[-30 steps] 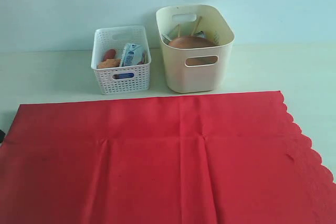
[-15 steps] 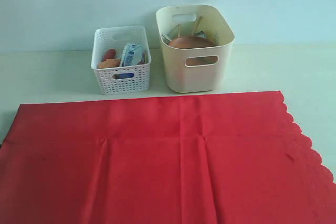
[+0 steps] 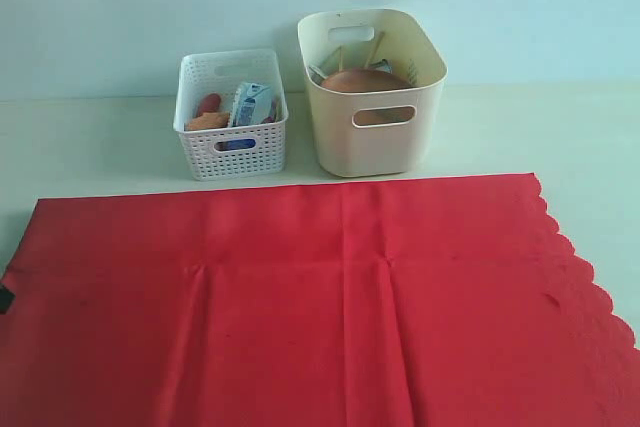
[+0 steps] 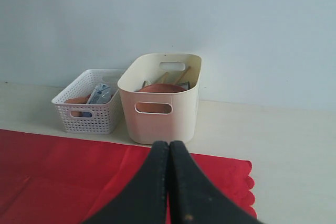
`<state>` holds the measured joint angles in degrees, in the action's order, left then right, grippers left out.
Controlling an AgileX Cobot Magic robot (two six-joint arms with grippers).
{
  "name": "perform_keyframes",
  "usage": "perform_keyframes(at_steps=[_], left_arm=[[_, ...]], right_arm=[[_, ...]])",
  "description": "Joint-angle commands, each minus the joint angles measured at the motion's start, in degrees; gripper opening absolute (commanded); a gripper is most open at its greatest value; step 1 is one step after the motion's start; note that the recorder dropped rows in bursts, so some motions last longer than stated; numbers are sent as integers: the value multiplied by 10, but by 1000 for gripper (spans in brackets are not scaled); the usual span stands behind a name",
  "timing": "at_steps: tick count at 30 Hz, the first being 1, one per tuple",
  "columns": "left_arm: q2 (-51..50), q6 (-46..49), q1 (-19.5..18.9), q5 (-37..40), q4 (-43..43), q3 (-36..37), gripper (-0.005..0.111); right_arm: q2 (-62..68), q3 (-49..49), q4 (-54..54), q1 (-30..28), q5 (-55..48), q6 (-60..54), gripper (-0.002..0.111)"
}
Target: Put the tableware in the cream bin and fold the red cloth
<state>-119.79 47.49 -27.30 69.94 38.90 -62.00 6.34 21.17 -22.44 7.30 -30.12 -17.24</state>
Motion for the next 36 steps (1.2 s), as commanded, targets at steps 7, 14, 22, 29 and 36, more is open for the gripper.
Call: perform_keyframes(at_steps=[7,14,22,29,36], left_arm=[[-55,5,50,0,7,0,62],[-37,-12,53,0,6,-26,0],[78,-27,53,0,18,-26,0],[136,-64,59,0,25,-21,0],[181,-100,107,0,27,-23,0]], right_arm=[[-3,-2,-1,0,2,-1,0],[-3,-2,-1,0,2,-1,0],[-3,-2,-12,0,1,-1,0],[-3,-2,-34,0,15,-1,0],[23,2,-102,0,-58,-32,0]])
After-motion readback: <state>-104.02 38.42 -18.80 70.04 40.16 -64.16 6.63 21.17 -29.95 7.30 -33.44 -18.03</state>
